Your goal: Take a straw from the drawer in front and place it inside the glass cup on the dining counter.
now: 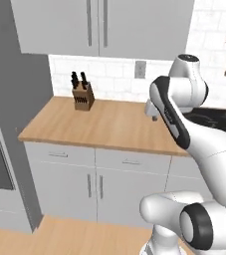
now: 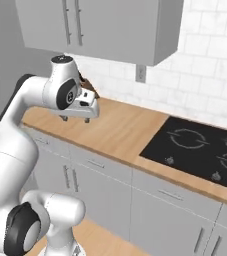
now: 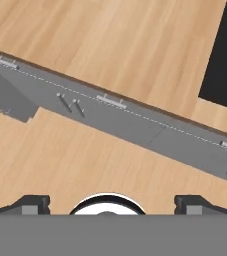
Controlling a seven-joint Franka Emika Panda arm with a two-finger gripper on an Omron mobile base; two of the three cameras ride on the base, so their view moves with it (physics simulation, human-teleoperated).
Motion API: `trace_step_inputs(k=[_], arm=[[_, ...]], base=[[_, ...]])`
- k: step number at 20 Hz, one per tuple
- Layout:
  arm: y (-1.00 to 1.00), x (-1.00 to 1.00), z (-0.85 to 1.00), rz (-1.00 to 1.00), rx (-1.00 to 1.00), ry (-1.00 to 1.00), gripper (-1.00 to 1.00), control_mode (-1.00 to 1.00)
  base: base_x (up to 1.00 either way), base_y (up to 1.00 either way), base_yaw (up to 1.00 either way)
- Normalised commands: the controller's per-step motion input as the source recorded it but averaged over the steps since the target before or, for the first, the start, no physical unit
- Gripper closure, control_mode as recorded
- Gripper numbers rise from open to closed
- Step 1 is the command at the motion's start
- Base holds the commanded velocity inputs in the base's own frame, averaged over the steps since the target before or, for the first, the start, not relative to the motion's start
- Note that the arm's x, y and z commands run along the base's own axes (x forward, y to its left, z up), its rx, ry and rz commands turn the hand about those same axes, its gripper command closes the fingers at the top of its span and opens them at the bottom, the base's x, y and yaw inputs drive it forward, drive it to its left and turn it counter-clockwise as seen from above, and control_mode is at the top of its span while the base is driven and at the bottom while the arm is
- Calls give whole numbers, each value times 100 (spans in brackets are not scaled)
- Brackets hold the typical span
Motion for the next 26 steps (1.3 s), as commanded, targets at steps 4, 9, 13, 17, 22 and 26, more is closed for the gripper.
trace_step_inputs(k=[4,9,13,17,22,26], arm=[[0,0,0,0,0,0,-100,100],[0,0,0,0,0,0,-100,100],[0,0,0,0,0,0,-100,100],[0,0,0,0,0,0,-100,100],[0,0,0,0,0,0,-100,100],[0,0,0,0,0,0,-100,100]], base=[[0,-85,60],[-7,-92,54],[-10,-75,49],[0,-59,50],[0,-70,49],[-14,-87,38]])
